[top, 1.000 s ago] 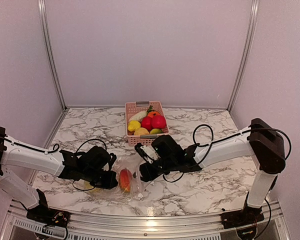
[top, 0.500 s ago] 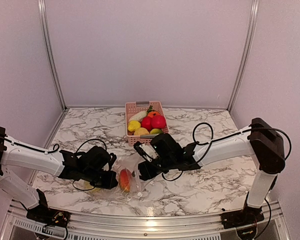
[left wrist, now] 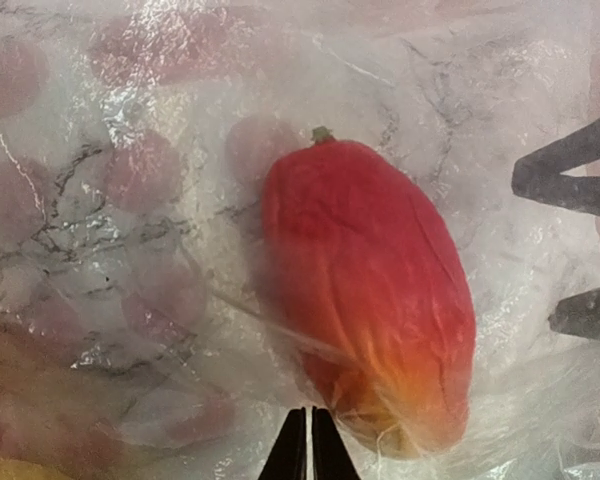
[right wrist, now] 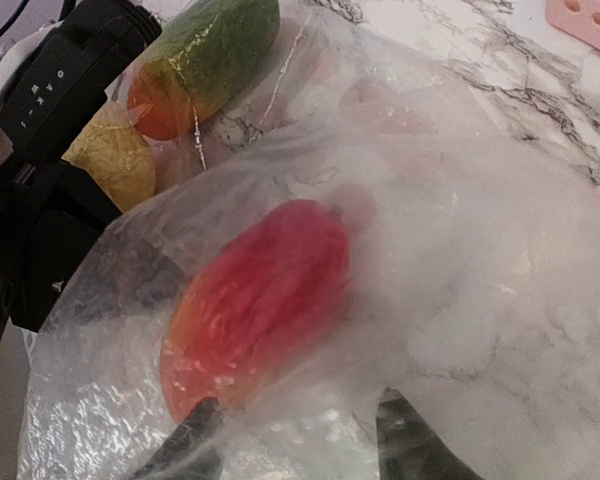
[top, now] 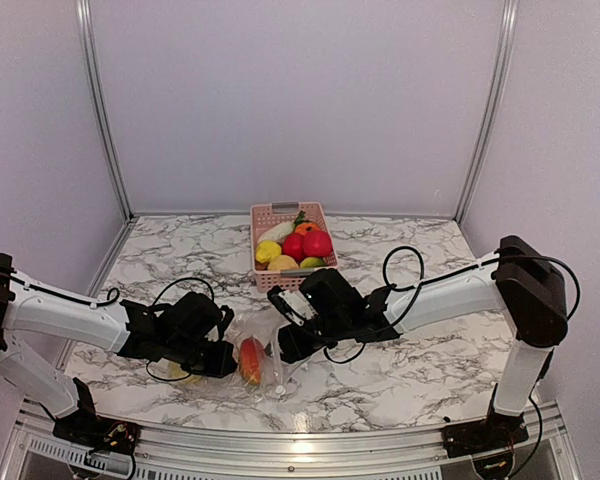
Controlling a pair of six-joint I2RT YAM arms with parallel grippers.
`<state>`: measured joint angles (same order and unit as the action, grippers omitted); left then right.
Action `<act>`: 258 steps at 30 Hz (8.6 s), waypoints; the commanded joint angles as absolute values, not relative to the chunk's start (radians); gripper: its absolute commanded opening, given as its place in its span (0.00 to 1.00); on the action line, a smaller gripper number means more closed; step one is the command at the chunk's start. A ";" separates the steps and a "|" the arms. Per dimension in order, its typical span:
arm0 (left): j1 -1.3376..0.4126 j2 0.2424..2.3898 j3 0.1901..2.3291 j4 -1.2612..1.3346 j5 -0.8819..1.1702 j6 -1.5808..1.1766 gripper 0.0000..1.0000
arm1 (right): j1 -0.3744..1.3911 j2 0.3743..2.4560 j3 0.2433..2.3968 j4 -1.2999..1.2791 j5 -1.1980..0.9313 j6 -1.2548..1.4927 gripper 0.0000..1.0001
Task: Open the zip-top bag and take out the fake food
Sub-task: Adjust the fake fruit in the zipper food storage bag, then pick up the fake fruit from the zipper food storage bag.
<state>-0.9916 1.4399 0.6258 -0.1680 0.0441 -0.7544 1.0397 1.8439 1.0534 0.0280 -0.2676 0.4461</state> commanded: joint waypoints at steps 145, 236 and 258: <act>-0.996 1.588 0.707 -0.053 0.077 -0.733 0.04 | 1.085 2.055 1.345 -0.190 -0.141 0.467 0.57; -0.876 1.465 0.545 -0.091 0.026 -0.776 0.04 | 1.012 1.817 1.115 -0.091 -0.180 0.514 0.37; -0.873 1.475 0.639 -0.140 0.022 -0.762 0.04 | 1.004 1.561 0.998 -0.350 -0.245 0.410 0.38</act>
<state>-0.8776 1.4719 0.6003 -0.0925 0.0414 -0.7773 1.0122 1.6310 1.0279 -0.2565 -0.2443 0.4286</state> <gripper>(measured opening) 0.036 0.412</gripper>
